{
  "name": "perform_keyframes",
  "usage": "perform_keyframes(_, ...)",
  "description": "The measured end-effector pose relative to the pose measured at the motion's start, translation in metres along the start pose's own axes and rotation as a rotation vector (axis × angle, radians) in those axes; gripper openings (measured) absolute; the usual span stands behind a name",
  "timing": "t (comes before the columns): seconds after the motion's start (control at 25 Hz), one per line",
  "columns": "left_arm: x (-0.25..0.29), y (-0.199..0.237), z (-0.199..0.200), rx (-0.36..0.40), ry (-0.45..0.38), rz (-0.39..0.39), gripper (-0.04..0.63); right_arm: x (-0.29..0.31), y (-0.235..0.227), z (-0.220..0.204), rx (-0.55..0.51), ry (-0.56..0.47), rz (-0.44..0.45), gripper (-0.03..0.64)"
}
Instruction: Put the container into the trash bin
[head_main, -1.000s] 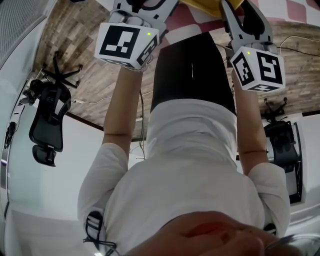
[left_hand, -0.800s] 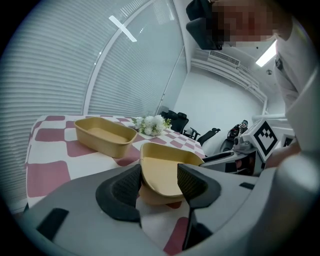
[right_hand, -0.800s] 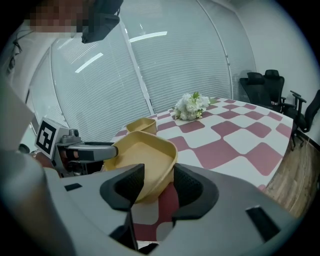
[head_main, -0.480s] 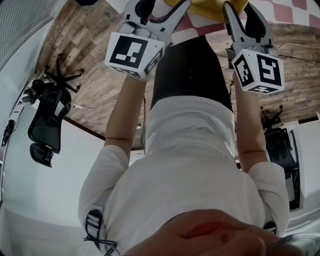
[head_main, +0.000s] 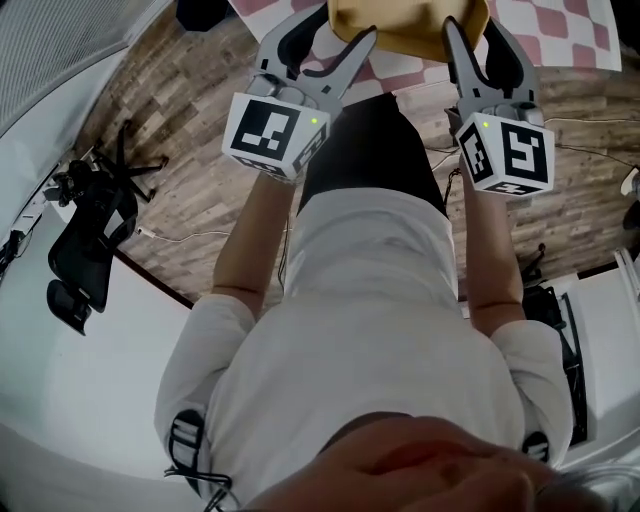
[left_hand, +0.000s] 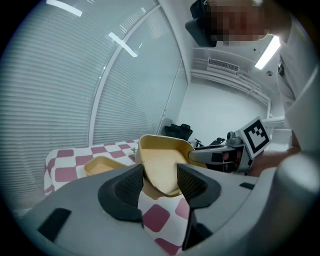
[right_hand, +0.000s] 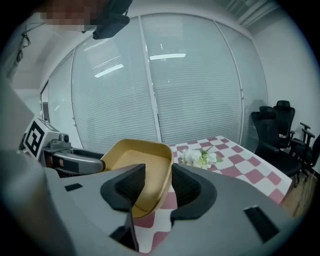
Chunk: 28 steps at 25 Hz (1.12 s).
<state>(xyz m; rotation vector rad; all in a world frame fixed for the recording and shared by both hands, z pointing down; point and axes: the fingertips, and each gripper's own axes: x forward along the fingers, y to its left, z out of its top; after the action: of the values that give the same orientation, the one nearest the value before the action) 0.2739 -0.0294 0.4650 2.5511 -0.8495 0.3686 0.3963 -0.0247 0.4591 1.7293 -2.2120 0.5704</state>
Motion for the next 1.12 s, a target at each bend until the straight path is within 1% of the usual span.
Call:
perform_keyframes(0.2, -0.018, -0.006, 0.044, 0.013, -0.068, 0.049, 0.219, -0.012, 0.008, 0.046, -0.049, -0.058, 0.028, 0.176)
perform_keyframes(0.36, -0.032, -0.014, 0.073, 0.026, -0.111, 0.079, 0.219, -0.027, 0.013, 0.078, -0.076, -0.104, 0.04, 0.161)
perform_keyframes(0.48, -0.043, -0.02, 0.087, 0.026, -0.132, 0.104, 0.216, -0.036, 0.018, 0.095, -0.095, -0.126, 0.052, 0.143)
perform_keyframes(0.84, -0.066, -0.042, 0.136, 0.056, -0.218, 0.143, 0.215, -0.063, 0.024, 0.152, -0.152, -0.225, 0.06, 0.13)
perform_keyframes(1.12, -0.094, -0.062, 0.164, 0.078, -0.267, 0.174, 0.215, -0.093, 0.033, 0.183, -0.192, -0.293, 0.06, 0.086)
